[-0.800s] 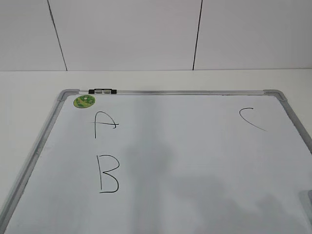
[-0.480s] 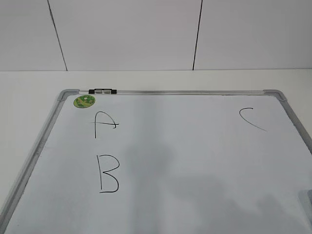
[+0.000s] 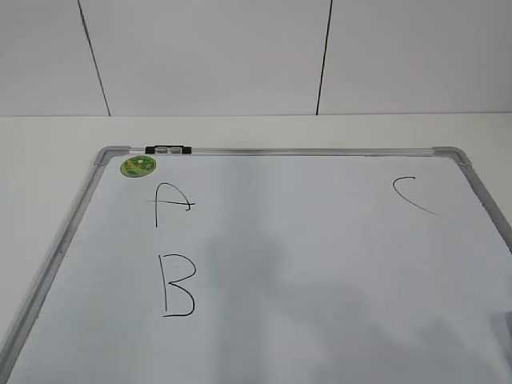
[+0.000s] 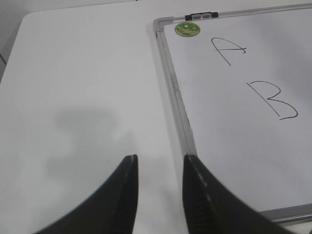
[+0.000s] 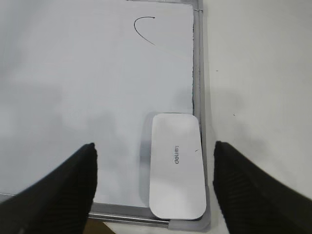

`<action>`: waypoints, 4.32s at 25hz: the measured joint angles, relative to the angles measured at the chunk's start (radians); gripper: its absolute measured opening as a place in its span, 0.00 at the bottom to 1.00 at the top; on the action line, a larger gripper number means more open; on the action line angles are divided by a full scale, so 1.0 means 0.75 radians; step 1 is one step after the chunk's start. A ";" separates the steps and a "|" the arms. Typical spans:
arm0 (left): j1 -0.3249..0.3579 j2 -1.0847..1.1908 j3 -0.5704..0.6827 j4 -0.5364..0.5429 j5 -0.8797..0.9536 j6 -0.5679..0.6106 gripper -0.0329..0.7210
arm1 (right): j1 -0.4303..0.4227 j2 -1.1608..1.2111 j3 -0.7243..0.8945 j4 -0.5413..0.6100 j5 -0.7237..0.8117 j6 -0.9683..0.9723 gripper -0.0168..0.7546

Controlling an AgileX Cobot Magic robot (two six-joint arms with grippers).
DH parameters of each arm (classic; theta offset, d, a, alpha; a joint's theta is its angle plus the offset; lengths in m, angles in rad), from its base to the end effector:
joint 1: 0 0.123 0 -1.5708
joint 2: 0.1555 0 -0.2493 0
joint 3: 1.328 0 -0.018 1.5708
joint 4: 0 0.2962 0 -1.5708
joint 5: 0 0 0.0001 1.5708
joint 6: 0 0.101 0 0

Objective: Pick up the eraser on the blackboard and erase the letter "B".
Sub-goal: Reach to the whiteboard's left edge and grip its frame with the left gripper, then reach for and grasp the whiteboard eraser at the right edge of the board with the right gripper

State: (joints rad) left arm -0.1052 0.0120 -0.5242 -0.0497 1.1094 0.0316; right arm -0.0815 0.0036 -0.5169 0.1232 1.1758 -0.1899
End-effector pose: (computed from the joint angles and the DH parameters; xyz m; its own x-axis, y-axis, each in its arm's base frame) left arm 0.0757 -0.0125 0.2973 -0.4836 0.0606 -0.8732 0.1481 0.9889 -0.0134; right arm 0.0730 0.0055 0.2903 -0.5325 -0.0979 -0.8408 -0.0906 0.9942 -0.0584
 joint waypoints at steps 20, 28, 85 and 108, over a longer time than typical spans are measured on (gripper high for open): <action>0.000 0.190 -0.043 -0.004 0.047 0.000 0.36 | 0.000 0.459 -0.284 0.096 0.123 0.253 0.76; 0.000 0.652 -0.185 -0.054 0.040 -0.069 0.36 | 0.000 0.685 -0.287 0.163 0.123 0.253 0.76; -0.059 2.544 -0.892 -0.079 -0.408 0.035 0.28 | 0.000 1.016 -0.287 0.105 0.103 0.253 0.76; -0.059 2.556 -0.906 -0.117 -0.383 -0.006 0.08 | 0.105 1.225 -0.287 -0.066 0.098 0.347 0.82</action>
State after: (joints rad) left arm -0.1492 1.9288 -1.2037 -0.1376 0.8220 0.0275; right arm -0.0025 0.9226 -0.7323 0.0736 1.2493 0.0701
